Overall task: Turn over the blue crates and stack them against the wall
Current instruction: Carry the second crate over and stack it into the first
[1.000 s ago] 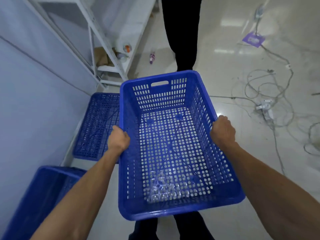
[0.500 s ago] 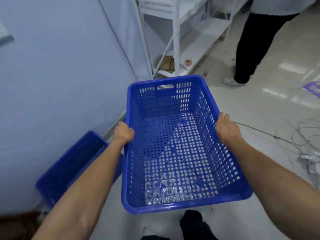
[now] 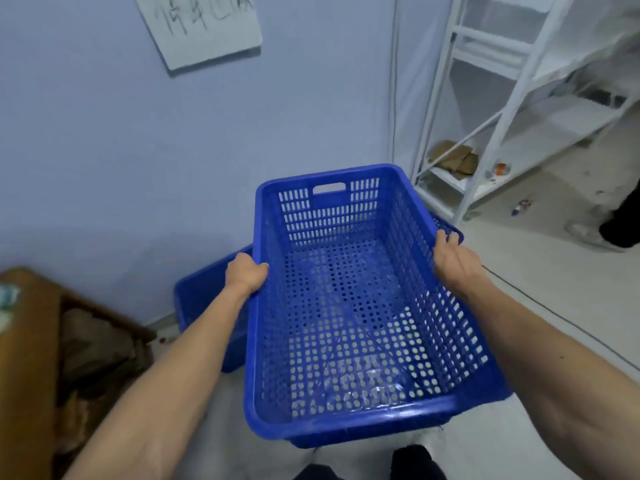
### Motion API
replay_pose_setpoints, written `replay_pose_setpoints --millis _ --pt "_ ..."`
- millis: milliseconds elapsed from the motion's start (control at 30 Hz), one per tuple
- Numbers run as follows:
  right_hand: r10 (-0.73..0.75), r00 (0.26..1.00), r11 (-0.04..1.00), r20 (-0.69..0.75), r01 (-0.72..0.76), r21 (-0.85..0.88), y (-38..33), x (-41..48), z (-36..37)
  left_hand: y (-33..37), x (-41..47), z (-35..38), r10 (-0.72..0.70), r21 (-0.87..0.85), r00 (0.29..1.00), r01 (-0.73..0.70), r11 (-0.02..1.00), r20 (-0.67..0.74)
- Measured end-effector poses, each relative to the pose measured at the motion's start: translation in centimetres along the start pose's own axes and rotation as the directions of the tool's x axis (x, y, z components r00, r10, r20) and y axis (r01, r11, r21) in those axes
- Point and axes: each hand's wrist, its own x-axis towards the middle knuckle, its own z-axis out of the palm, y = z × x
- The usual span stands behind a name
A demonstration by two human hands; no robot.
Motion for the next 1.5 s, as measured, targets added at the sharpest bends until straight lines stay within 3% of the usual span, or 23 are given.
replay_pose_setpoints --millis 267,533,900,1067,1233,1367,1500 --pt "-0.205 0.973 0.976 0.108 0.211 -0.051 -12.2 3.4 0.9 -10.9 1.5 -5.0 -0.219 -0.069 0.972 0.213 0.975 -0.087" --pt "-0.356 0.911 0.930 0.207 0.368 -0.022 -22.4 13.7 4.9 -15.8 4.6 -5.9 -0.432 -0.119 0.892 0.418 0.901 -0.134" --pt "-0.635 0.723 0.762 0.272 0.644 0.068 -36.0 28.8 11.0 -18.1 8.5 -2.6 -0.784 -0.347 0.614 0.719 0.603 -0.090" --pt "-0.675 0.661 0.708 0.328 0.705 0.034 -41.4 31.7 12.7 -17.3 8.9 0.6 -0.856 -0.482 0.517 0.746 0.459 -0.016" --pt "-0.659 0.642 0.696 0.393 0.718 -0.005 -47.6 33.4 15.3 -17.5 9.8 4.4 -0.893 -0.730 0.441 0.640 0.240 0.093" --pt "-0.656 0.634 0.695 0.410 0.719 -0.001 -52.5 33.6 17.1 -18.4 10.7 7.2 -0.891 -0.832 0.418 0.548 0.090 0.179" --pt "-0.677 0.611 0.668 0.410 0.744 -0.004 -56.4 34.6 19.1 -18.9 12.0 9.9 -0.870 -0.907 0.441 0.421 -0.016 0.220"
